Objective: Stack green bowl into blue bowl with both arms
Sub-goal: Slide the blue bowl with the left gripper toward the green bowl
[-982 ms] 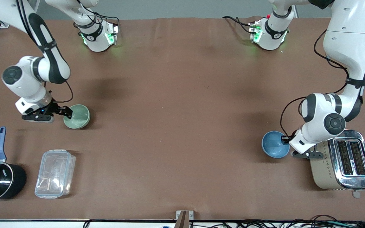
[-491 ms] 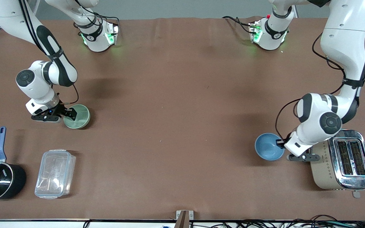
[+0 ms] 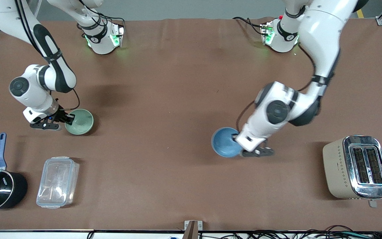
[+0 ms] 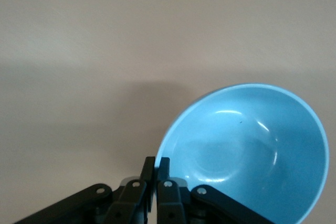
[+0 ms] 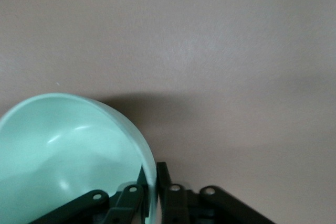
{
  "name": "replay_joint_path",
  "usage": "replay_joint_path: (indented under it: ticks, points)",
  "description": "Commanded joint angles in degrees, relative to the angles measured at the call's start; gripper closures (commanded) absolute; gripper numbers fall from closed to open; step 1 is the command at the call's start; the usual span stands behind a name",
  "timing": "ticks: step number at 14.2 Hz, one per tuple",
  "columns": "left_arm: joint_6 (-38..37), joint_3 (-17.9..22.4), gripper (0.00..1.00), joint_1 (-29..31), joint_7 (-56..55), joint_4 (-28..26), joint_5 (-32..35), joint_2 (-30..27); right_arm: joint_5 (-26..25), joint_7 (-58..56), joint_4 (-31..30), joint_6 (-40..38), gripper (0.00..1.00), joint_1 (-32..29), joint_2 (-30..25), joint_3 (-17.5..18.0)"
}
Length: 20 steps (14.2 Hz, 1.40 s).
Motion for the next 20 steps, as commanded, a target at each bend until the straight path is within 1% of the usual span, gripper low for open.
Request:
replay_joint_path:
  ticks: [1,3,4,6,8,10,11,12,13,15,17,19,20]
  points:
    - [-0.46,0.39,1.0,-5.4,-6.26,4.88,0.76,4.8,0.11,0.06,8.21,-14.35,1.0,-0.99,-2.18,0.78]
    - [-0.28,0.47,1.0,-9.27,-9.87,7.16,0.84,7.35,1.41,0.23,16.38,-26.83,1.0,-0.38,-2.45,0.96]
    - [0.07,0.65,1.0,-10.68,-11.02,7.35,0.93,7.88,2.56,0.5,20.51,-32.29,1.0,0.32,-2.27,1.05]
    - [1.21,0.65,0.99,-11.57,-11.55,7.26,0.67,8.85,4.49,0.23,27.9,-40.92,1.0,1.81,-1.92,1.22]
    - [3.22,0.56,0.96,-12.71,-12.08,7.26,0.67,9.55,7.73,1.11,31.44,-44.37,1.0,5.23,-1.92,1.49]
    - [4.46,0.56,0.82,-13.33,-12.17,7.35,0.58,10.26,8.89,7.58,32.85,-44.56,1.0,8.74,-1.92,1.66]
    - [4.64,0.56,0.59,-13.25,-12.17,7.35,0.58,10.17,9.42,11.01,32.94,-44.38,1.0,10.94,-1.92,2.45]
    - [4.64,0.56,0.22,-12.98,-12.08,7.35,0.66,9.65,9.86,15.31,33.21,-43.95,1.0,13.14,-1.75,3.67]
    - [4.55,0.82,0.0,-12.46,-11.56,7.52,0.93,8.95,10.56,19.79,33.91,-43.42,1.0,14.81,-0.88,5.16]
    - [3.51,0.91,0.0,-10.36,-11.29,9.53,1.28,6.32,10.83,29.19,37.06,-41.66,1.0,16.93,2.28,8.41]
    - [-1.92,0.83,0.0,-4.92,-9.02,11.29,1.8,2.98,10.65,37.46,40.4,-39.3,1.0,18.16,5.88,12.1]
    - [-6.5,0.91,0.0,-1.04,-3.93,12.36,2.25,-0.09,9.95,44.93,40.77,-34.3,1.0,20.79,7.91,14.84]
    - [-8.09,0.91,0.0,1.23,-1.56,12.36,3.29,-2.46,9.6,48.71,40.68,-31.32,1.0,23.5,9.14,15.11]
